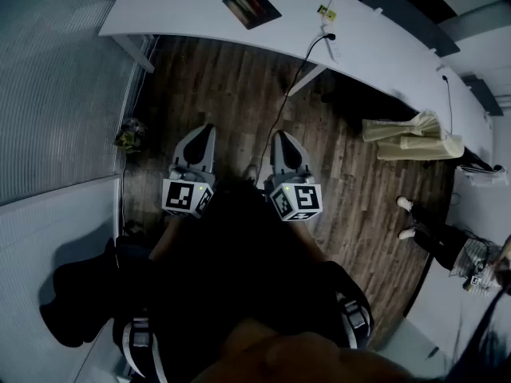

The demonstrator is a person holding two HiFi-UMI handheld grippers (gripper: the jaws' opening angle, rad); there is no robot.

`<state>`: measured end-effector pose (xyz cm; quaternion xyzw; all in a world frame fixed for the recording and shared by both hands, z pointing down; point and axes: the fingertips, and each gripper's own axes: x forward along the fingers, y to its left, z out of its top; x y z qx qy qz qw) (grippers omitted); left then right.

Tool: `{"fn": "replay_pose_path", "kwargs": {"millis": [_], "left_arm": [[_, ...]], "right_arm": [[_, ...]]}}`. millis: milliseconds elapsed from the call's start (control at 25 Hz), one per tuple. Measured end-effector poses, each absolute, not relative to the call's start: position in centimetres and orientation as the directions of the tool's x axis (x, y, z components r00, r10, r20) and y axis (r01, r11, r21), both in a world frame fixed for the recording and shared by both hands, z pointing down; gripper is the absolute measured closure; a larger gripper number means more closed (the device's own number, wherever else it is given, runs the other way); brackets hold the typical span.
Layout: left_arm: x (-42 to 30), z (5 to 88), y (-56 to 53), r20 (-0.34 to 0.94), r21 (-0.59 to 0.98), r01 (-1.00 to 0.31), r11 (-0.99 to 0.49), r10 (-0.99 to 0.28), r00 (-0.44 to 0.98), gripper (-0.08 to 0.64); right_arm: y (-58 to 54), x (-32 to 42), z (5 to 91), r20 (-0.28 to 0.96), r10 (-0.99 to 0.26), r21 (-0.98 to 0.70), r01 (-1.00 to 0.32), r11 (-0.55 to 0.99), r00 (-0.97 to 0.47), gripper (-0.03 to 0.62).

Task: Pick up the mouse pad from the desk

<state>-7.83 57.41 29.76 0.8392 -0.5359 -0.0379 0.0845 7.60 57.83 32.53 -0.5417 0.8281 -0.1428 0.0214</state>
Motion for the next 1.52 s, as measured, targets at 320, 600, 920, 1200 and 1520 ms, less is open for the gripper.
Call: {"fn": "replay_pose_path", "kwargs": {"millis": [320, 600, 920, 1200, 1520], "left_arm": [[-7.9, 30.5, 57.3, 0.0, 0.182, -0.889, -0.421, -0.904, 0.428, 0.554], [-6.8, 30.7, 56.9, 0.011, 0.178, -0.889, -0.422, -0.903, 0.43, 0.554], [-4.4, 30.7, 56.0, 0.016, 0.153, -0.907, -0.392, -0.917, 0.399, 0.554], [-1.6, 29.6, 54.4, 0.02, 0.162, -0.93, -0.33, -0.941, 0.338, 0.554], [0.4, 29.2, 52.3, 0.023, 0.151, -0.945, -0.291, -0.954, 0.297, 0.554]], "right_arm": [[57.6, 7.4, 32.2, 0.112, -0.902, -0.257, -0.889, 0.378, -0.416, 0.592], [57.2, 8.5, 31.7, 0.074, -0.905, -0.277, -0.881, 0.384, -0.418, 0.592], [56.1, 11.0, 31.6, 0.073, -0.892, -0.275, -0.869, 0.412, -0.447, 0.592], [54.1, 13.7, 32.2, 0.079, -0.867, -0.267, -0.849, 0.457, -0.491, 0.592], [51.6, 15.4, 32.5, 0.083, -0.851, -0.266, -0.834, 0.483, -0.519, 0.592]]}}
